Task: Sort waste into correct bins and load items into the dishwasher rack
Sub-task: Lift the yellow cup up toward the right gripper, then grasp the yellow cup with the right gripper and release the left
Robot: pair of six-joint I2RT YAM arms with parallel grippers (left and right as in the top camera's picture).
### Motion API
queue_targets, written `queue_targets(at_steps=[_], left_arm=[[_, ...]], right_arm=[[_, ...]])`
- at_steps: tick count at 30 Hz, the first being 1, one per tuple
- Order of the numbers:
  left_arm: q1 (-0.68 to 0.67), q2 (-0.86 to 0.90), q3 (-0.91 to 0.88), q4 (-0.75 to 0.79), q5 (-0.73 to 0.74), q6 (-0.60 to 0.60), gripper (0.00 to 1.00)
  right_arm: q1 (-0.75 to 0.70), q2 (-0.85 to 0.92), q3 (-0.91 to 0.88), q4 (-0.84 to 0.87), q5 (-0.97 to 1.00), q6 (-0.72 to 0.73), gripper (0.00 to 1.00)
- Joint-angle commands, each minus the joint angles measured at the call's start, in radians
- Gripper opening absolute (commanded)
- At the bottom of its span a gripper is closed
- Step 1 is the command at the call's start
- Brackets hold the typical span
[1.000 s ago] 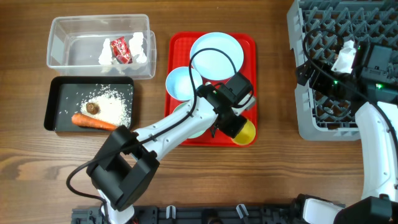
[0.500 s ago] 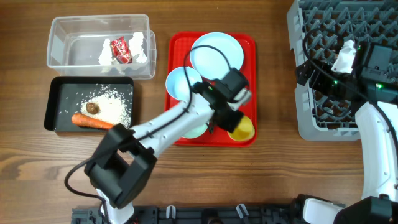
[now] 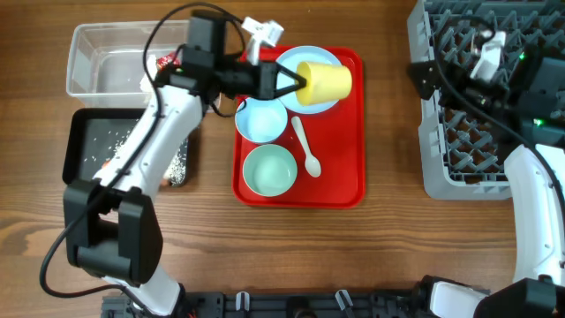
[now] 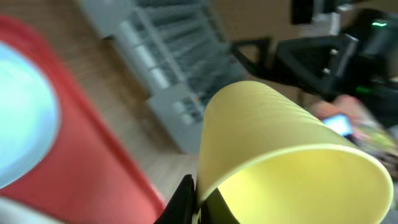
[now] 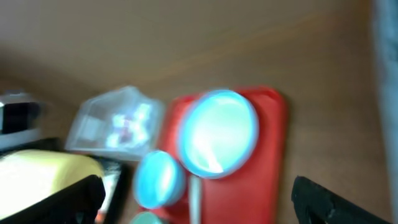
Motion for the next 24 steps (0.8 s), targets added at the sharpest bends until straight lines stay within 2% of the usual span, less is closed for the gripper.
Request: queue_targets(at_steps=[1,6,15,24], left_arm=[[0.013,-0.019,0.010,0.017,0.193,-0.025,0.04],[0.012,-0.019,0.010,0.045,0.193,-0.024,0.04],[0.012,-0.019,0.010,0.247,0.193,-0.150,0.04],[0.012,-0.019,0.010,0.275,0.264,-0.152,0.04]], right_arm=[[0.003,0.008,0.000,0.084,-0.293,0.015,1.00],[0.029,0.008,0.000,0.175,-0.430,0.002,1.00],[0.192,0.008,0.000,0.187,-0.436,-0.106,1.00],[0.309,0.022,0.000,0.268,-0.425,-0.151,0.98]])
